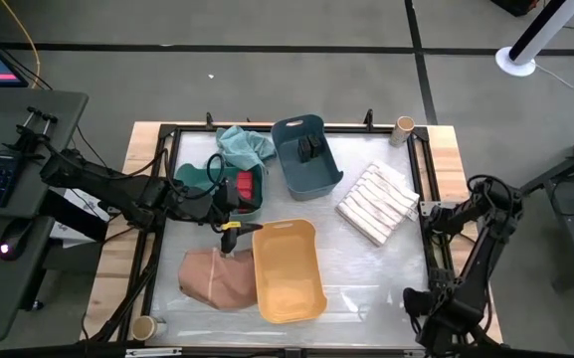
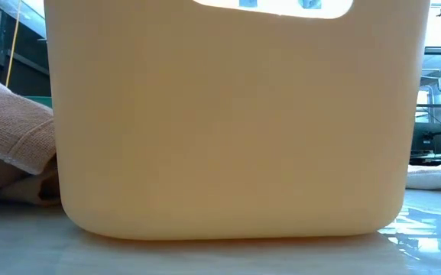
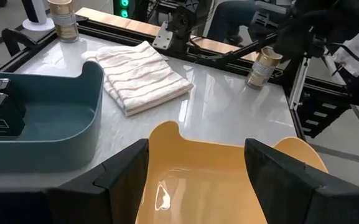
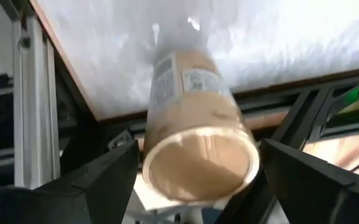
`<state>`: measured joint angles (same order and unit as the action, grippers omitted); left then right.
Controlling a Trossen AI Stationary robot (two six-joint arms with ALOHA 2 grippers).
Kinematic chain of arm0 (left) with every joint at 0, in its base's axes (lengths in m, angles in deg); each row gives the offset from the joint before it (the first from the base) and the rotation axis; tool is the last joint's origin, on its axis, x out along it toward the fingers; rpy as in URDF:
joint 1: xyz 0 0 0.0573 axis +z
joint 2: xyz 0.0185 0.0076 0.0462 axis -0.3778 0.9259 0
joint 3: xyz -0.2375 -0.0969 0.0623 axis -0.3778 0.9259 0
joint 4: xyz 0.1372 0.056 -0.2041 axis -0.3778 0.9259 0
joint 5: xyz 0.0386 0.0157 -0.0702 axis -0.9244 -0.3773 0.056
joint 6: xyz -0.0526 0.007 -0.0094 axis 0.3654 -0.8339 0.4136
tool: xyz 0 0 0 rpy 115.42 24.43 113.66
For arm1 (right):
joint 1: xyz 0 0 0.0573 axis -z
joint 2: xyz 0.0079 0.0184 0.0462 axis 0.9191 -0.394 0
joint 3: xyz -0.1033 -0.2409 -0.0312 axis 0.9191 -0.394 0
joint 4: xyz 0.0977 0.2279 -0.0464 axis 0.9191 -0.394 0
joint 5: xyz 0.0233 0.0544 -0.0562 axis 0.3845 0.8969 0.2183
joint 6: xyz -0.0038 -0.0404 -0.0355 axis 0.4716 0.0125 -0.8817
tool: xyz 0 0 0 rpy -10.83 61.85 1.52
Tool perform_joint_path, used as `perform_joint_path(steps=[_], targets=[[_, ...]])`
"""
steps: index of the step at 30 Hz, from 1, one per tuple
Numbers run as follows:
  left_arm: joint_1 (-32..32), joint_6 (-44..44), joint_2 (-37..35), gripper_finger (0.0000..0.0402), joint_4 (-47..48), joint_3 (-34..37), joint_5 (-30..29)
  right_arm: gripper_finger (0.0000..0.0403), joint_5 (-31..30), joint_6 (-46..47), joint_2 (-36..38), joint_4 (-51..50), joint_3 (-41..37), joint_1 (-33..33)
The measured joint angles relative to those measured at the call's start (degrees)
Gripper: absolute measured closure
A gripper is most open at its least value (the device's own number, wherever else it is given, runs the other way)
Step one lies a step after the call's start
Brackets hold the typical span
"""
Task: Sort spices by type
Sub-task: Put the bottom right gold seasoning bottle into the orange bin
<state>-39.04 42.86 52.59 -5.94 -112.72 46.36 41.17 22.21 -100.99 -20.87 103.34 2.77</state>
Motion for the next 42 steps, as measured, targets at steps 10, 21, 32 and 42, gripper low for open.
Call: perform_joint_path(steps=[10, 21, 32, 42], targets=[[0.0, 0.12, 0.0, 0.0154, 0.0, 0.0, -0.58, 0.0073, -3.15, 0.72, 0.0, 1.06, 0.0, -2.04], [-0.02, 0.04, 0.0, 0.0154, 0.0, 0.0, -0.58, 0.01, -1.44, 0.75, -2.68, 2.79, -0.02, -2.41], [0.0, -0.07, 0.0, 0.0154, 0.0, 0.0, -0.58, 0.0129, 0.22, 2.25, -3.56, 2.02, 0.68, -0.06], [0.0, -1.61, -3.0, 0.0154, -0.16, 0.04, -0.64, 0.0129, -11.96, -1.83, -1.7, -9.7, 15.12, 9.77]])
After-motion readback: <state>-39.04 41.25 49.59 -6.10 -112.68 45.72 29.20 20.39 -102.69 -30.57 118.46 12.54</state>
